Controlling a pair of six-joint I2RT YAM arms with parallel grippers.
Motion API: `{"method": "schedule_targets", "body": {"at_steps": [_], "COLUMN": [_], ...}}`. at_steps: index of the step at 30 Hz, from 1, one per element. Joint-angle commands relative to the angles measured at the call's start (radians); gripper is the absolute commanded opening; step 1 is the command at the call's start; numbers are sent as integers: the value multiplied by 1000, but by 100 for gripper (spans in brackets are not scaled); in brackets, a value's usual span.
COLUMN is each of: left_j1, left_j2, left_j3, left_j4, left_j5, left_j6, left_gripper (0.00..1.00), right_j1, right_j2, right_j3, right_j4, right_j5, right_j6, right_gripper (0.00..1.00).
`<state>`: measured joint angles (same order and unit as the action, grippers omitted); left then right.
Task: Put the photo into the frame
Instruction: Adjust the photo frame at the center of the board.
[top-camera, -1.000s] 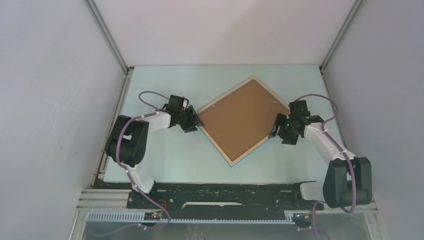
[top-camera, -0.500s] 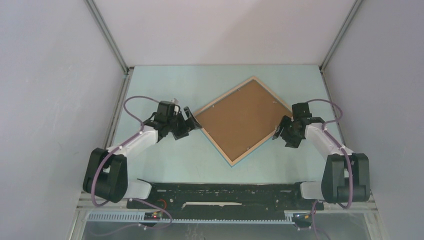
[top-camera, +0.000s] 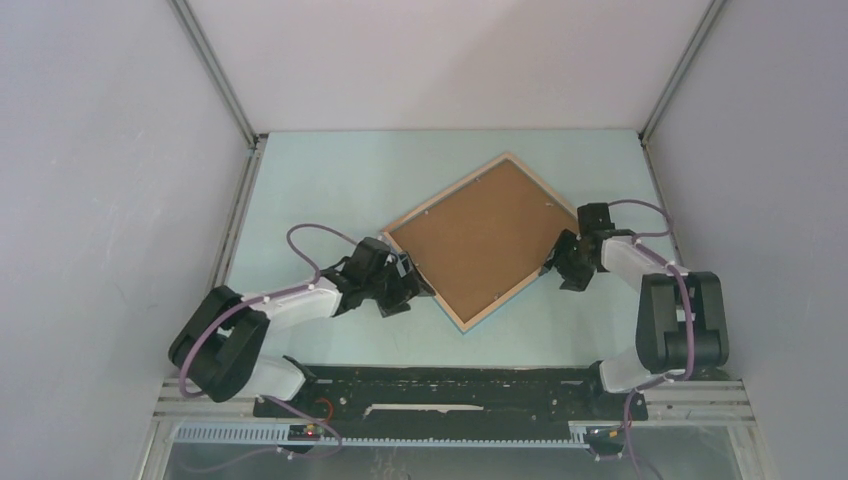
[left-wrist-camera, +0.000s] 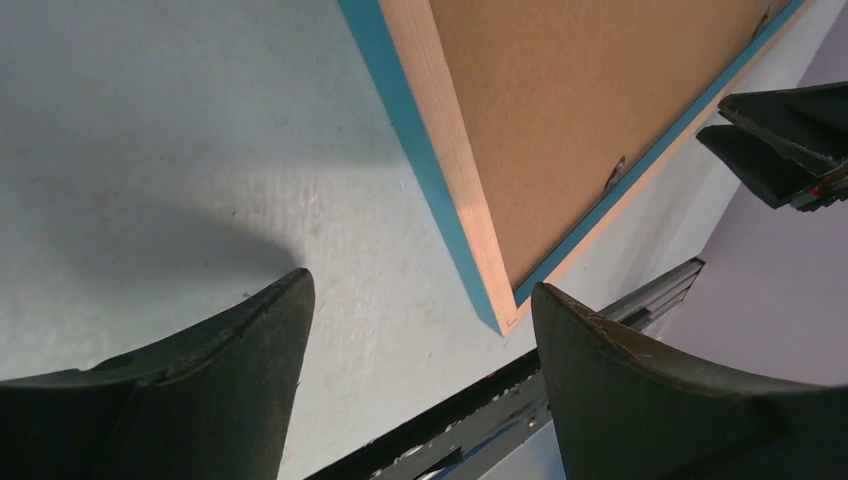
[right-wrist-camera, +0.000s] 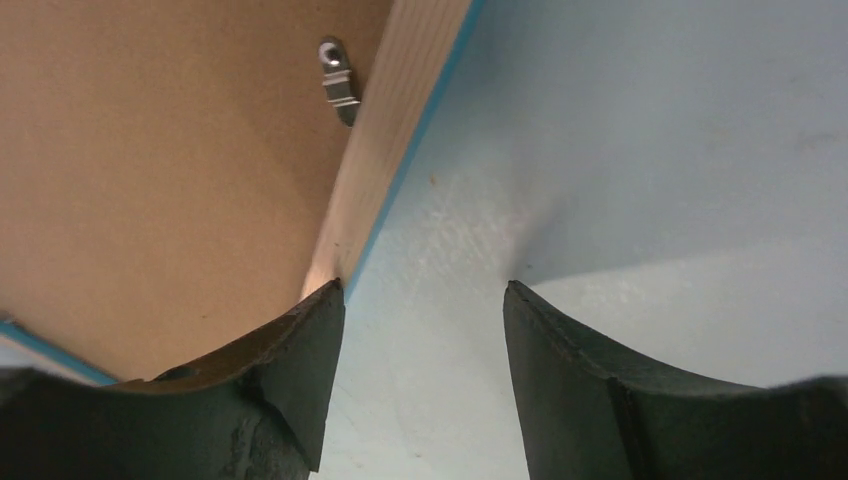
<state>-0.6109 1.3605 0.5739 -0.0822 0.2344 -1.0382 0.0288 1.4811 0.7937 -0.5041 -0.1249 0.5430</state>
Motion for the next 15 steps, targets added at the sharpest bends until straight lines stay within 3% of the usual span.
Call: {"method": "schedule_targets", "body": {"at_steps": [1, 7, 15], "left_j1": [-8, -9, 10], "left_j2": [61, 138, 258], "left_j3": [1, 27, 127], "left_j4": [139, 165, 157], "left_j5": [-10, -19, -5], "left_j6": [-76, -84, -47], "left_gripper": [85, 84, 70], "right_j1": [12, 16, 21], "right_j2": [70, 180, 145], "right_j3": [55, 92, 35], "right_j4": [89, 120, 91], "right_j5": [-11, -5, -27], "right_j6": [59, 71, 56], "right_gripper": [66, 63, 28]}}
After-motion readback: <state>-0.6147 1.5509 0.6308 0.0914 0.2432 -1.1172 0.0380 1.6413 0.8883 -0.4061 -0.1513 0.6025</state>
